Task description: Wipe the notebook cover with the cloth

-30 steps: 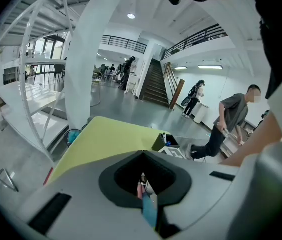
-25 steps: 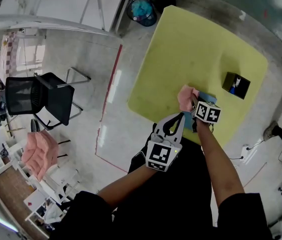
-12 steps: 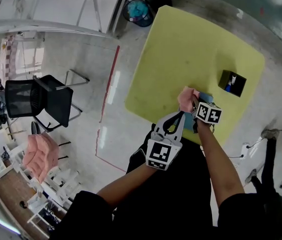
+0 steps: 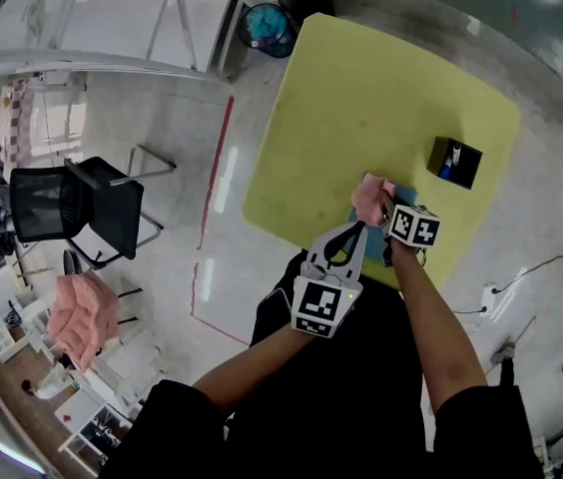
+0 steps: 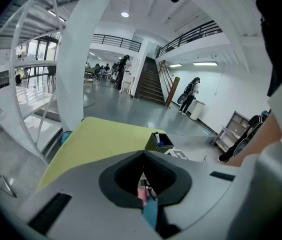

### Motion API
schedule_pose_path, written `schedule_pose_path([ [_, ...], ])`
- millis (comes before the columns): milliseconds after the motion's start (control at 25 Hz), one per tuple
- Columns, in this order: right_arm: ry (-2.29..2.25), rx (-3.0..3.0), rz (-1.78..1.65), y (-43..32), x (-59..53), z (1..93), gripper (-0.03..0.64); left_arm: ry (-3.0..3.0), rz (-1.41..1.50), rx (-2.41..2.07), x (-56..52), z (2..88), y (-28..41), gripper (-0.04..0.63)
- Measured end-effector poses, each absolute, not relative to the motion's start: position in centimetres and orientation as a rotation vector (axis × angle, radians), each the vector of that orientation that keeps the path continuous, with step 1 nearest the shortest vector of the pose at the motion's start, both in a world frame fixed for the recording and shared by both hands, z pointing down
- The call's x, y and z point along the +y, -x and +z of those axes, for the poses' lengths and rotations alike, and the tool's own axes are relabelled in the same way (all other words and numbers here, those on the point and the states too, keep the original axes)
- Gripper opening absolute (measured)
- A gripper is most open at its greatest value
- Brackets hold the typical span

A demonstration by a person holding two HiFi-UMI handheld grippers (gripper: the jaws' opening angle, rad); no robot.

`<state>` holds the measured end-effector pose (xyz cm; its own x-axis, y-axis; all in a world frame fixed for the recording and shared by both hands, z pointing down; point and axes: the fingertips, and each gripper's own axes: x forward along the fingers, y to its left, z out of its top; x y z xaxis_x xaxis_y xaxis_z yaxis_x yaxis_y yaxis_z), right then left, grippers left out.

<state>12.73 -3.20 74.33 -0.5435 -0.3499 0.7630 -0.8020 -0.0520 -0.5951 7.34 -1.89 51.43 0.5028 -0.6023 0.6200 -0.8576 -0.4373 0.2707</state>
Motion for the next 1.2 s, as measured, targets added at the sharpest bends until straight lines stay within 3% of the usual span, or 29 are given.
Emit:
schedule_pose_path([
  [1200, -1.251, -1.821, 1.59, -17.0, -1.8, 74.1, 0.035, -2.239, 0.566, -1.198, -3.0, 50.0, -9.0, 0.003],
])
